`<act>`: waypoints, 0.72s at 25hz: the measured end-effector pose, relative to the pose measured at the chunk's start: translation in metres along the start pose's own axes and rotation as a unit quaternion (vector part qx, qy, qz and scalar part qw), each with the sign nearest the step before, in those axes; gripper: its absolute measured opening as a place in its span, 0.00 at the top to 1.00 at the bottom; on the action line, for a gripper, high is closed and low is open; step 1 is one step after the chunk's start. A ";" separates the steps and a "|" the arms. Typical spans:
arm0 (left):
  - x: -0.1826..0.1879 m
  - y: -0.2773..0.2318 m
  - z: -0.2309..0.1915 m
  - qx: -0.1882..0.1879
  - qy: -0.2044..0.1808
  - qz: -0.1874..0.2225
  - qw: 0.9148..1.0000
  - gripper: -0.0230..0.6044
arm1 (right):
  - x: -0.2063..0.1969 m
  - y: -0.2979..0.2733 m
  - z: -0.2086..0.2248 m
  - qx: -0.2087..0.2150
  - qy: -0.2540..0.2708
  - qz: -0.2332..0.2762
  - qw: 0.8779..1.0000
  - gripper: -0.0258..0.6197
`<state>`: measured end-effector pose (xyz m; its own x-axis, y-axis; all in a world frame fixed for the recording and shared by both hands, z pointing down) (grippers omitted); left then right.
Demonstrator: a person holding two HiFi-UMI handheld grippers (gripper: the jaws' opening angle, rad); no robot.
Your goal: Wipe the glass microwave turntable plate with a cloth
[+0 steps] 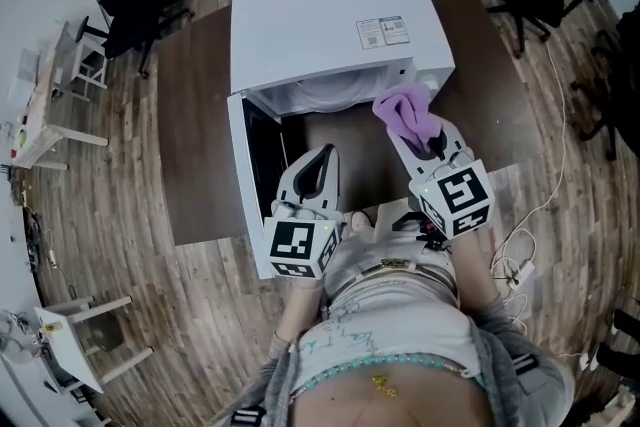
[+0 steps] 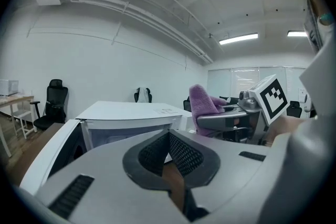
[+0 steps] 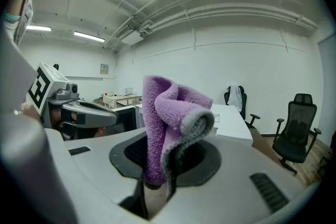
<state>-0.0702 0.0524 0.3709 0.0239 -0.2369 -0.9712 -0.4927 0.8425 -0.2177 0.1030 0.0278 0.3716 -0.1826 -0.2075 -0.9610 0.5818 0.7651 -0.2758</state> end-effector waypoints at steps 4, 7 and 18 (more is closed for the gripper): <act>0.009 -0.017 -0.001 0.024 0.012 0.002 1.000 0.96 | 0.014 -0.015 0.021 0.027 0.009 0.007 1.000 0.79; 0.016 -0.030 -0.003 0.043 0.019 -0.001 0.999 0.96 | 0.022 -0.027 0.035 0.051 0.016 0.008 0.999 0.79; 0.028 -0.068 0.005 0.094 0.012 0.004 0.996 0.96 | 0.027 -0.040 0.079 0.102 0.019 0.012 0.995 0.79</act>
<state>-0.0320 -0.0093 0.3580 -0.0013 -0.2386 -0.9711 -0.3217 0.9196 -0.2255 0.1372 -0.0568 0.3554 -0.1939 -0.1646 -0.9671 0.7340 0.6297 -0.2544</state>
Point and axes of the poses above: the fingertips, and each gripper's own axes: y backward along the fingers, z to its right, x out of its top, the point moved 6 cm from there along y, backward along the fingers, and after that the axes turned 4 degrees about x, right-handed, at the moved point
